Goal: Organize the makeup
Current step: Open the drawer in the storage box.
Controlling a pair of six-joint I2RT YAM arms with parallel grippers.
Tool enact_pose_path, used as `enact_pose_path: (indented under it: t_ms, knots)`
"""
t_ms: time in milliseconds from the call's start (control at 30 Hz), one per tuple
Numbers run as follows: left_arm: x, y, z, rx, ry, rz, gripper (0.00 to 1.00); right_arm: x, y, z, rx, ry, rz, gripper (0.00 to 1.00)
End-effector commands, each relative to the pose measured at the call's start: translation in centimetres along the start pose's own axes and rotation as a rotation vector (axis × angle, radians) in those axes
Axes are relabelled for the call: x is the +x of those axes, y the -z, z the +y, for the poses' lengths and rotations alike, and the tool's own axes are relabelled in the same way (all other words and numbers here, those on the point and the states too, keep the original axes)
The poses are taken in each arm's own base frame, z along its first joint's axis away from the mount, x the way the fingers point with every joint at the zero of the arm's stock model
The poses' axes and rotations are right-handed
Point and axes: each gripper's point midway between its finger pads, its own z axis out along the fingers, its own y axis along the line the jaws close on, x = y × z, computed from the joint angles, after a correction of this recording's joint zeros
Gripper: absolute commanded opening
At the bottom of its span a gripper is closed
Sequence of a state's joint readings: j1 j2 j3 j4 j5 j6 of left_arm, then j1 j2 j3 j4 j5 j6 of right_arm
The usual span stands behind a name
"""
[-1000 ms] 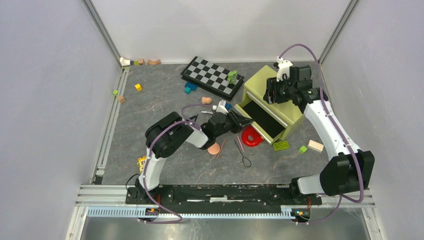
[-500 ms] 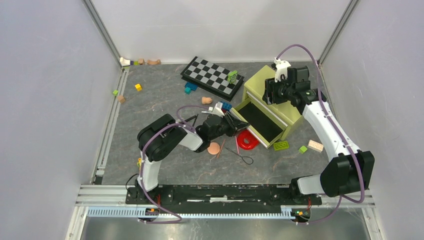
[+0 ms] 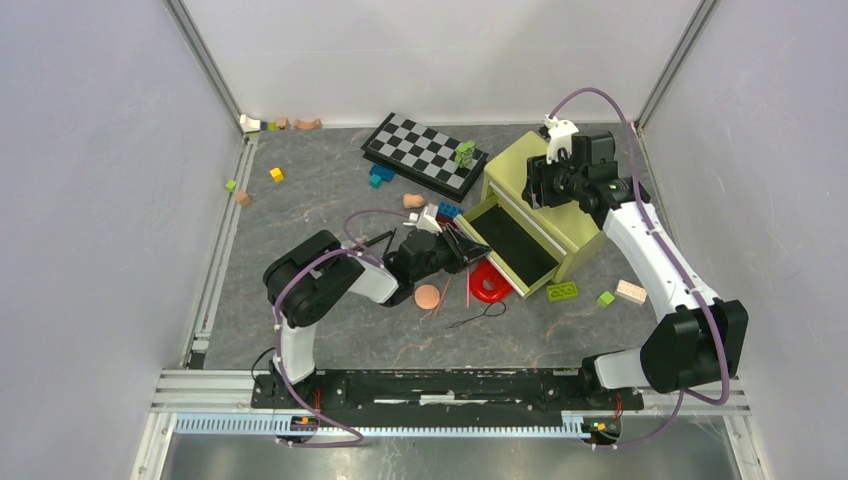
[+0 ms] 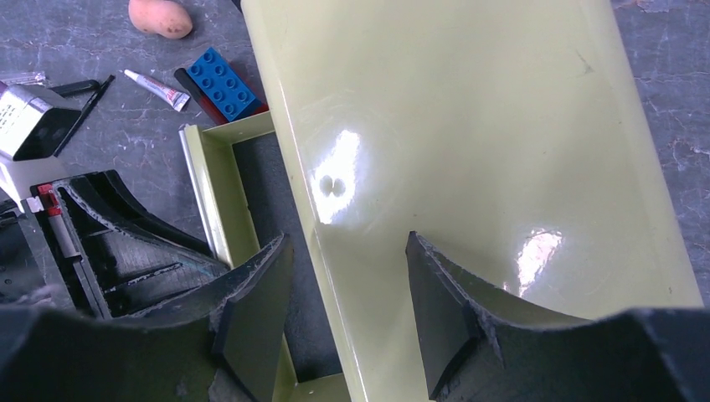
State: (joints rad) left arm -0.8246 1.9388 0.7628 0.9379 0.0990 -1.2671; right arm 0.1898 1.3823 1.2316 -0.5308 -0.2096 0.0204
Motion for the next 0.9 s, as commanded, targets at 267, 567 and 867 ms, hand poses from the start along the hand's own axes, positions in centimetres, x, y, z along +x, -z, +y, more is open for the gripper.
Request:
enact_pose_path:
  t_ms: [267, 567, 867]
  knots:
    - [-2.1, 2.2, -2.4, -0.024, -0.221, -0.017, 0.57, -1.5, 1.6, 2.4, -0.032, 0.045, -0.037, 0.60]
    - [-7.0, 7.9, -3.6, -0.244, -0.417, -0.095, 0.63, -1.6, 1.8, 6.6, -0.105, 0.084, -0.026, 0.58]
    - [-15.7, 19.3, -0.1, -0.636, -0.427, -0.133, 0.71, 0.7, 0.7, 14.1, -0.160, 0.043, 0.001, 0.55]
